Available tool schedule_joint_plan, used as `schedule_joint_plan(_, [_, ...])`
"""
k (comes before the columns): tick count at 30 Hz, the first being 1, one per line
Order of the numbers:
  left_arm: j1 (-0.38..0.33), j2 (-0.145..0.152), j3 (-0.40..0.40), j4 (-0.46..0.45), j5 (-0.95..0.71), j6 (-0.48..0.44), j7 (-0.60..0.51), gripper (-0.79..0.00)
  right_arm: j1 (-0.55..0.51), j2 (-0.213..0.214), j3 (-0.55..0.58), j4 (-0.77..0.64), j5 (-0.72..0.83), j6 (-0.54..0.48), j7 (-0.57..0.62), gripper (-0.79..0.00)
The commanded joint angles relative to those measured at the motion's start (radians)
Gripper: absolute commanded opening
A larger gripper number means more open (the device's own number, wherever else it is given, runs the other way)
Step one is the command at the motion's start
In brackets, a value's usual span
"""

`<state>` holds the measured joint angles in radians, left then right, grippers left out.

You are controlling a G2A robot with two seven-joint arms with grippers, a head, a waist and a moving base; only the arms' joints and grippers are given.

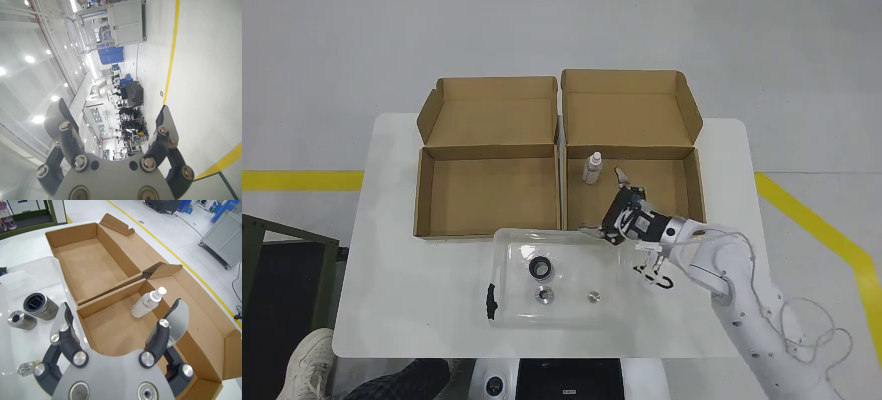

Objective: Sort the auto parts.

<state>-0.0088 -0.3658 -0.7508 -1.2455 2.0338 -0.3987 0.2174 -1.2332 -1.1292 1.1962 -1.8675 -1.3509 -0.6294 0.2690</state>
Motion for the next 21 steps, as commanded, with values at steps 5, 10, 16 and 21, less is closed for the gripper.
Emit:
schedule_joint_plan(5, [0.000, 0.000, 0.000, 0.000, 0.000, 0.000, 0.000, 0.000, -0.107, 0.019, 0.047, -0.097, -0.012, -0.084, 0.002, 0.000])
schedule_joint_plan(10, [0.000, 0.000, 0.000, 0.000, 0.000, 0.000, 0.000, 0.000, -0.167, 0.031, 0.080, -0.149, -0.018, -0.127, 0.021, 0.000])
schedule_joint_plan(16, [0.000, 0.000, 0.000, 0.000, 0.000, 0.000, 0.000, 0.000, -0.240, 0.045, 0.103, -0.205, -0.054, -0.180, 0.059, 0.000])
schedule_joint_plan(21, [0.000, 0.000, 0.000, 0.000, 0.000, 0.000, 0.000, 0.000, -0.293, 0.056, 0.114, -0.252, -0.117, -0.215, 0.065, 0.000])
